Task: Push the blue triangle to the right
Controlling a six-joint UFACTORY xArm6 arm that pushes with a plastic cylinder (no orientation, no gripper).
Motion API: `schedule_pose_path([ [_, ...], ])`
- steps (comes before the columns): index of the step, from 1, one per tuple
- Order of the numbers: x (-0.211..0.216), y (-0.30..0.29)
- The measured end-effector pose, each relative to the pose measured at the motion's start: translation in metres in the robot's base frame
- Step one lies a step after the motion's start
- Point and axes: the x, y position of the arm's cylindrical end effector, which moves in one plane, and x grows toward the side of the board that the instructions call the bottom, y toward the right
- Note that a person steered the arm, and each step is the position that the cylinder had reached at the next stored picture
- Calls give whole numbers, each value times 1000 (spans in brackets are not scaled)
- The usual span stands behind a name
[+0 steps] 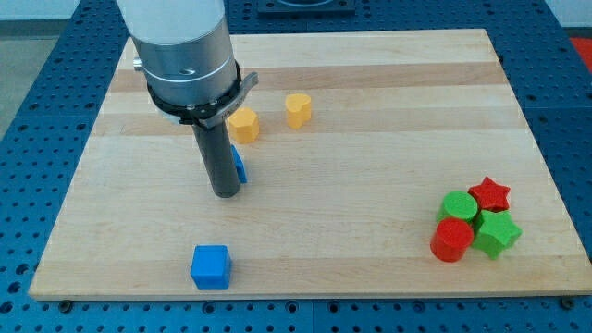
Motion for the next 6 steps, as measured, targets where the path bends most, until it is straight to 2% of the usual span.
schedule_pose_path([
  [2,0,-89],
  [3,-18,-92],
  [4,-25,-54],
  [6,-24,-23],
])
